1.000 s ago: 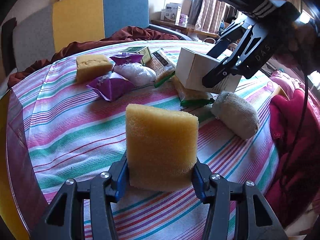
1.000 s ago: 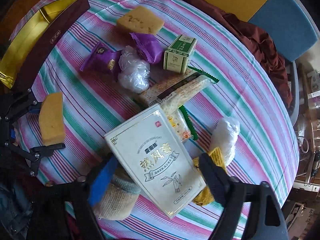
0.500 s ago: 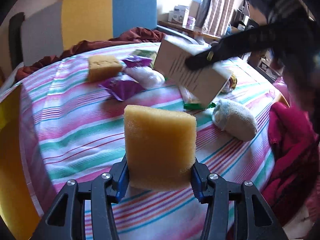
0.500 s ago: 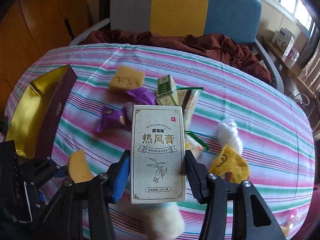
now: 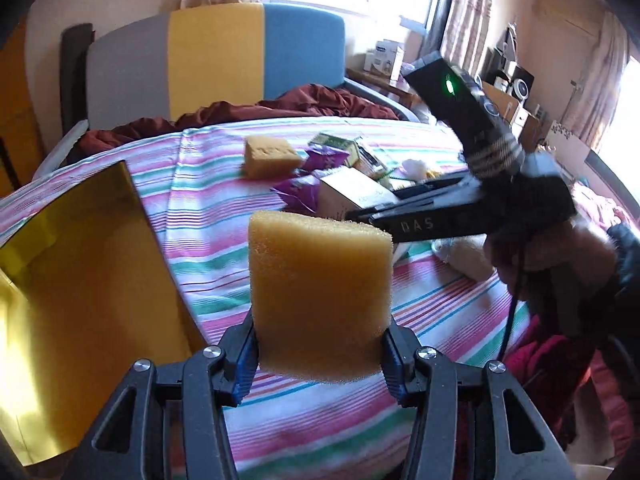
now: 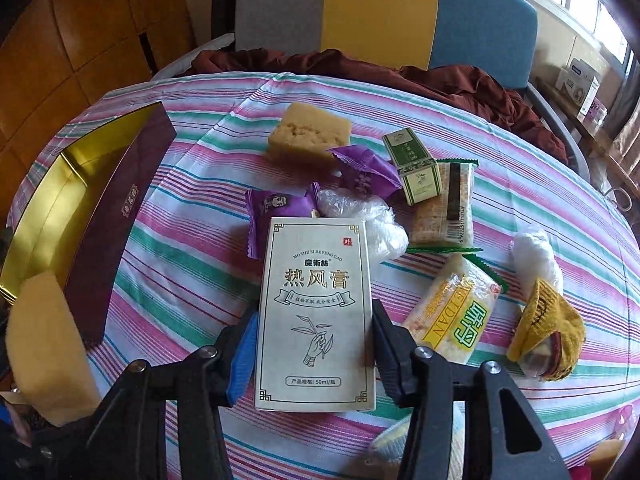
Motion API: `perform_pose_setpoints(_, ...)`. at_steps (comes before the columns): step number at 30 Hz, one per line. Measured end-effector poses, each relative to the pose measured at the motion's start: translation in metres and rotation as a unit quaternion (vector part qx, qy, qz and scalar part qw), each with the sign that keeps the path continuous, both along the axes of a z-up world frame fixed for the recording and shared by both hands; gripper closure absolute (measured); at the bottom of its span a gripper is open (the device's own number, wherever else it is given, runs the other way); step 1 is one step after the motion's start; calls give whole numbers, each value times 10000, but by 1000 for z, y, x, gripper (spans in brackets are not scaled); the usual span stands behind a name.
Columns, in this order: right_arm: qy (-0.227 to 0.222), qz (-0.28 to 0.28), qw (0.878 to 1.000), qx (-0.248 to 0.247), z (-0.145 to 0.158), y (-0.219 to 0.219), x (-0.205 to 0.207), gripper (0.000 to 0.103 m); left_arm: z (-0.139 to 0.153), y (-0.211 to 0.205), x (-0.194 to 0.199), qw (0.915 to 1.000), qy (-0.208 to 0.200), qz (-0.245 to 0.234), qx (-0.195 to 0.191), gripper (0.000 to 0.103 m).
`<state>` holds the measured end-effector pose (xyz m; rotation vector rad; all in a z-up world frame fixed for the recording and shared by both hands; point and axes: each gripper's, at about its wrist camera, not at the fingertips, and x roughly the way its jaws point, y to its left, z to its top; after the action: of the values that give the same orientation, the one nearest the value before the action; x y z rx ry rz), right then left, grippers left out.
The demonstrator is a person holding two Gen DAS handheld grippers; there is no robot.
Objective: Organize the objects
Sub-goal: 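Carry the sponge into the gold box and open the left gripper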
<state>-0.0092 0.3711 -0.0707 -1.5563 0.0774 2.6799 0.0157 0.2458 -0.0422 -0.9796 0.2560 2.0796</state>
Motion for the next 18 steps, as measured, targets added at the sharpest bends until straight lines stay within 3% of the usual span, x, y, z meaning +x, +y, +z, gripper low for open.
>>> perform_pose_setpoints(6,11,14,10000,51,1,-2,0,51,18,-44,-35,9976,-95,687,-80,51)
perform_pose_setpoints(9,9,15,10000,62,1,-2,-1,51,25,-77,-70,9931,-123,1132,-289,50)
perform_pose_setpoints(14,9,17,10000,75,1,-3,0,51,17,-134,-147,9774,-279,1968,-718,50)
perform_pose_setpoints(18,6,13,10000,63,1,-3,0,51,-7,-165,-201,9628,-833,2395,-931,50)
